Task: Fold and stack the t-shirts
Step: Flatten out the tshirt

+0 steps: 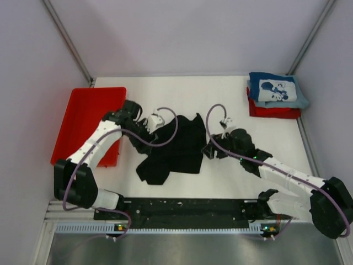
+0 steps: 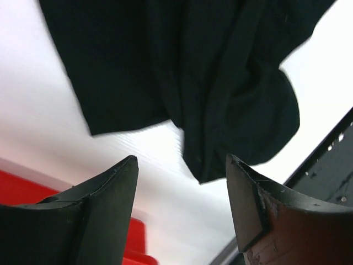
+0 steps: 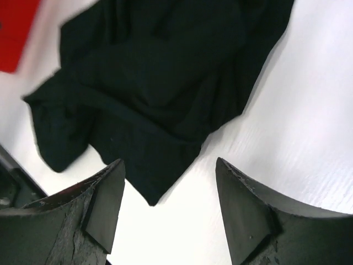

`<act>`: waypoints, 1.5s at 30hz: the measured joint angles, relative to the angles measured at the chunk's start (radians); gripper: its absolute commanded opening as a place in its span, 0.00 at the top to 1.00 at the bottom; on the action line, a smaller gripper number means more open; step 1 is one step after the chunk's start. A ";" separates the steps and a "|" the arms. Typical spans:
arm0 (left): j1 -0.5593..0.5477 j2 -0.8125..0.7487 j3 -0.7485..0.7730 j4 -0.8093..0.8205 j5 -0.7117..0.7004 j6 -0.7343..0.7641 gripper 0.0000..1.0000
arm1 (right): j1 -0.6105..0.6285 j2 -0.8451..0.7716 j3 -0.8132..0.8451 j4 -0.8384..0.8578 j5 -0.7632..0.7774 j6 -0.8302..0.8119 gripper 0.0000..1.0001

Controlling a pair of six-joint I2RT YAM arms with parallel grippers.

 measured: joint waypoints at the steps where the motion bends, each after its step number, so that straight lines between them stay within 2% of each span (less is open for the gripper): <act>1: 0.010 -0.016 -0.047 0.001 -0.003 0.002 0.29 | 0.049 0.027 0.000 -0.011 0.044 0.006 0.34; 5: 0.061 -0.020 -0.214 0.026 -0.016 0.017 0.28 | 0.234 0.168 0.031 -0.061 0.223 0.006 0.35; 9: 0.069 0.021 -0.266 0.057 -0.023 0.024 0.29 | 0.301 0.348 0.117 -0.094 0.301 0.008 0.38; 11: 0.069 0.072 -0.266 0.086 -0.015 0.026 0.32 | 0.323 0.435 0.164 -0.112 0.344 0.006 0.44; 12: 0.069 0.101 -0.266 0.098 -0.009 0.027 0.35 | 0.337 0.464 0.193 -0.111 0.365 0.002 0.51; 13: 0.069 0.127 -0.266 0.107 -0.004 0.027 0.41 | 0.350 0.497 0.222 -0.114 0.372 0.000 0.62; 14: 0.069 0.156 -0.266 0.114 0.002 0.026 0.51 | 0.362 0.523 0.245 -0.112 0.380 -0.001 0.75; 16: 0.069 0.195 -0.249 0.108 0.014 0.022 0.83 | 0.372 0.556 0.272 -0.100 0.380 -0.001 0.95; 17: 0.070 0.207 -0.246 0.119 0.020 0.030 1.00 | 0.375 0.561 0.272 -0.095 0.382 0.000 1.00; 21: 0.071 0.235 -0.233 0.110 0.032 0.023 1.00 | 0.372 0.549 0.265 -0.104 0.393 0.011 1.00; 24: 0.085 0.213 -0.223 0.087 0.028 0.023 1.00 | 0.351 0.465 0.247 -0.153 0.394 0.001 1.00; 28: 0.134 0.072 -0.109 0.013 0.037 0.020 1.00 | 0.267 0.201 0.260 -0.223 0.380 -0.054 1.00; 32: 0.179 -0.126 0.113 -0.012 0.008 0.019 1.00 | 0.169 -0.069 0.343 -0.293 0.414 -0.166 1.00; 35: 0.199 -0.253 0.248 -0.028 -0.026 0.019 1.00 | 0.142 -0.199 0.438 -0.347 0.461 -0.261 1.00; 40: 0.188 -0.360 0.464 -0.090 -0.029 0.019 1.00 | 0.147 -0.271 0.661 -0.418 0.470 -0.429 1.00; 45: 0.184 -0.398 0.564 -0.138 -0.026 0.030 1.00 | 0.150 -0.270 0.798 -0.493 0.430 -0.547 1.00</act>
